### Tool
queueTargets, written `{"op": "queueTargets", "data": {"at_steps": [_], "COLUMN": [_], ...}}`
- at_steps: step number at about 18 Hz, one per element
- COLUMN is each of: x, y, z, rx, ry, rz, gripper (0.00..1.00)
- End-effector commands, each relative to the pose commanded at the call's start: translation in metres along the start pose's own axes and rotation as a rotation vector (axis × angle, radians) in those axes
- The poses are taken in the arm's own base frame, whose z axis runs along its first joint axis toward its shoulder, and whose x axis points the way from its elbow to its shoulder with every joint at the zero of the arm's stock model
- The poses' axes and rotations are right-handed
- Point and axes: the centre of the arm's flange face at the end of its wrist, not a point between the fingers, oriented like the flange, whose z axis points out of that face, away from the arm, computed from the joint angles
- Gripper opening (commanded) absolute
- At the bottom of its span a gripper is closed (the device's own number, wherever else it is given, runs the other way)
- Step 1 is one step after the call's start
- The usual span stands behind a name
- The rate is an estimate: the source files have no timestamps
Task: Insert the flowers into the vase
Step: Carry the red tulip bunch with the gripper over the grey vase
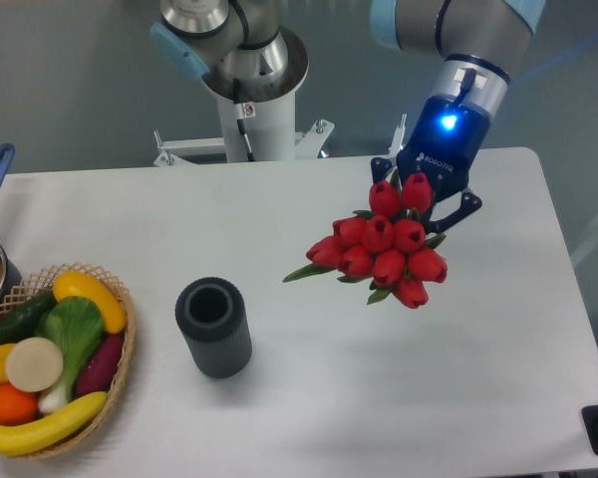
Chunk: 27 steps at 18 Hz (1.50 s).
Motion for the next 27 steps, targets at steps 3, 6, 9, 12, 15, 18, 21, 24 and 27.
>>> {"op": "queueTargets", "data": {"at_steps": [3,6,9,12,15,18,21,24,27], "x": [0.001,0.002,0.003,0.010,0.022,0.038,0.053,0.067,0.086], "y": [0.001,-0.003,-0.007,-0.015,-0.022,-0.030,-0.040,-0.048,-0.051], "z": [0.001,0.001,0.005,0.017,0.036,0.054,0.066,0.075,0.084], "rx": [-0.001,0.018,0.072,0.088,0.158,0.265,0.324,0.328,0.336], "ry": [0.003,0.010,0.041,0.070,0.138,0.230,0.294,0.324,0.375], "rz": [-0.003,0.004,0.005,0.021,0.029,0.021,0.013,0.016,-0.038], "gripper": [0.26,0.26,0.26,0.26,0.26,0.26,0.26,0.26,0.26]}}
